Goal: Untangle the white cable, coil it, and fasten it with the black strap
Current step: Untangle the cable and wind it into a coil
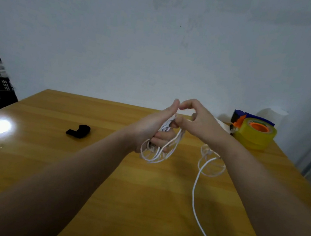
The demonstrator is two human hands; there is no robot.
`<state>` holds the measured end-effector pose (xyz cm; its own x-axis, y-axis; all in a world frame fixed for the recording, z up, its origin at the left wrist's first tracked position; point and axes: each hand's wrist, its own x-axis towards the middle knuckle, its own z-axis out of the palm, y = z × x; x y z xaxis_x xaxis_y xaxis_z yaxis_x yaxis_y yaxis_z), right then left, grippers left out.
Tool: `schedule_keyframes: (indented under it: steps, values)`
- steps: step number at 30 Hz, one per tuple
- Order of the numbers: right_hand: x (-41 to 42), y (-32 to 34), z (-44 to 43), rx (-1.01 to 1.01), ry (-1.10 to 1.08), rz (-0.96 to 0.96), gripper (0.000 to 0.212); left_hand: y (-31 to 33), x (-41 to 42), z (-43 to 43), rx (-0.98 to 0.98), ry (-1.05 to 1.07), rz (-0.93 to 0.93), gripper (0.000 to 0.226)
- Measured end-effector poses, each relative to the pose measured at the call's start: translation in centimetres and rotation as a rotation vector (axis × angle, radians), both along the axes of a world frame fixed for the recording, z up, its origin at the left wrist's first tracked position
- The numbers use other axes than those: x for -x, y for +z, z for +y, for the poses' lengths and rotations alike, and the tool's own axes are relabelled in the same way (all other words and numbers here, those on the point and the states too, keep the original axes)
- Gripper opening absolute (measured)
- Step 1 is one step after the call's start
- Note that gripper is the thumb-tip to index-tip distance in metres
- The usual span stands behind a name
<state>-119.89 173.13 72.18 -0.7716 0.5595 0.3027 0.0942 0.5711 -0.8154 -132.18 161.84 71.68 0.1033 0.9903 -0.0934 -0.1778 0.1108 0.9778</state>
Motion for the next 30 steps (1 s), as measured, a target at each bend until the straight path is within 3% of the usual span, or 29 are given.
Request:
schedule_keyframes:
  steps: [2,5,8,11,13,16,20,22,26,30]
  values:
    - [-0.8,-0.6,0.0,0.194,0.260,-0.145,0.076,-0.2,0.0,-0.2,-0.002,-0.101,0.024,0.047]
    - [-1.2,-1.4,-0.7,0.292,0.470,-0.218,0.055,-0.3,-0.1,-0.5,-0.041,-0.152,0.056,0.035]
    - [-1.3,-2.1,-1.0,0.330,0.293,-0.088,0.027,-0.1,0.4,-0.5,-0.039,-0.031,0.074,0.032]
    - [-1.1,-2.4,-1.1,0.199,0.065,-0.053,0.006,-0.3,1.1,0.0,-0.100,0.223,0.379,0.047]
    - [-0.5,-2.7,-1.3,0.183,-0.045,-0.038,0.016,-0.4,0.9,0.3,-0.136,0.365,0.529,0.039]
    - [0.0,-3.0,-1.6,0.429,-0.003,0.126,0.034,-0.4,0.7,0.8,-0.168,0.504,0.515,0.033]
    - [0.1,-3.5,-2.4,0.672,0.134,0.335,0.014,-0.7,0.7,1.0,-0.211,0.678,0.617,0.033]
    - [0.3,-3.5,-3.1,0.799,0.163,0.396,0.005,-1.2,0.9,1.2,-0.197,0.719,0.574,0.029]
    - [0.3,-3.5,-3.8,0.874,0.179,0.338,0.009,-1.9,2.1,0.8,-0.074,0.662,0.558,0.039]
    - [-0.7,-3.8,-3.4,0.675,0.075,0.138,0.018,-1.9,2.3,0.8,-0.014,0.668,0.550,0.029]
